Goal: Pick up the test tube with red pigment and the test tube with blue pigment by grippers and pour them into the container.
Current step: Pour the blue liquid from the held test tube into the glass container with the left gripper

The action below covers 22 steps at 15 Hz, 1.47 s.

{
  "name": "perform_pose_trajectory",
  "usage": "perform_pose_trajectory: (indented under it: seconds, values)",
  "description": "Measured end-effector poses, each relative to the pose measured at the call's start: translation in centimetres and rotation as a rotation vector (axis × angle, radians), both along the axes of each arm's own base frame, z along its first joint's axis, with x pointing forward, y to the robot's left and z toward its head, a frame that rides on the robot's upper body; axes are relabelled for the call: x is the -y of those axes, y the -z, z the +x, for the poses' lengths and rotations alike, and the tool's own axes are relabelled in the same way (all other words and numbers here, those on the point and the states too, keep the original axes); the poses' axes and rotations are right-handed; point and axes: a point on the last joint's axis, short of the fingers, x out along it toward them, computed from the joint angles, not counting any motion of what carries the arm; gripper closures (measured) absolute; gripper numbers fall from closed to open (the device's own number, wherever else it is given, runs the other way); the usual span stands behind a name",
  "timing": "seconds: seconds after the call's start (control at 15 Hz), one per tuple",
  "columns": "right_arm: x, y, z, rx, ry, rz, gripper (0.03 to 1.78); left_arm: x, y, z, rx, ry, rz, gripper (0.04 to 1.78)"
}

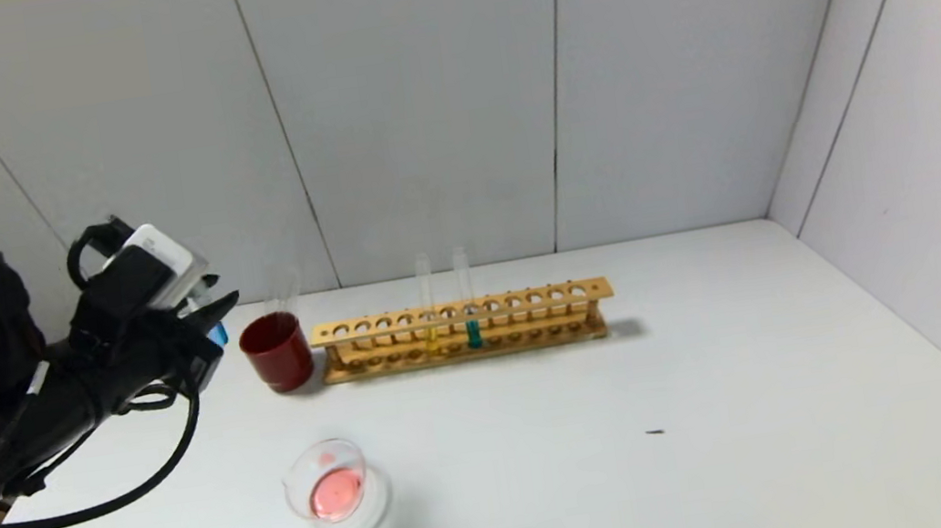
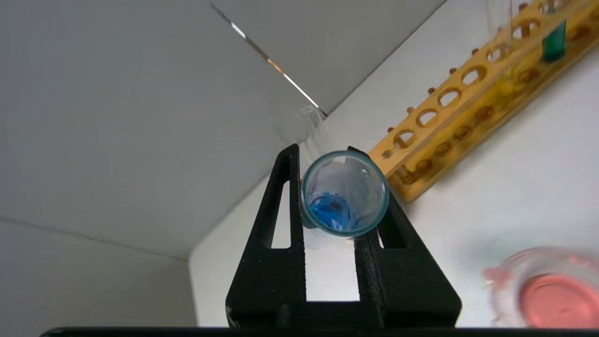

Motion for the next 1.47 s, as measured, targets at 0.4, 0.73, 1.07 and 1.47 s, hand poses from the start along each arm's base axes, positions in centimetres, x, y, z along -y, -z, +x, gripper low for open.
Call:
perform_pose_trajectory:
  seconds: [0.4, 0.73, 1.07, 1.47]
  values:
    - [0.0, 0.0, 0.0, 0.000, 0.000, 0.000, 0.06, -0.8, 2.5, -1.0, 0.036, 0.137, 0.251, 1.49]
    - [0.0, 0.0, 0.0, 0.000, 0.000, 0.000, 0.06, -0.6, 4.8, -0.6, 0.140, 0.207, 0.402, 1.49]
    - [0.0, 0.0, 0.0, 0.000, 0.000, 0.000, 0.06, -0.5, 6.8, 0.4, 0.232, 0.233, 0.484, 1.49]
    - [0.0, 0.0, 0.0, 0.000, 0.000, 0.000, 0.06, -2.4, 9.0, 1.4, 0.219, 0.262, 0.651, 1.49]
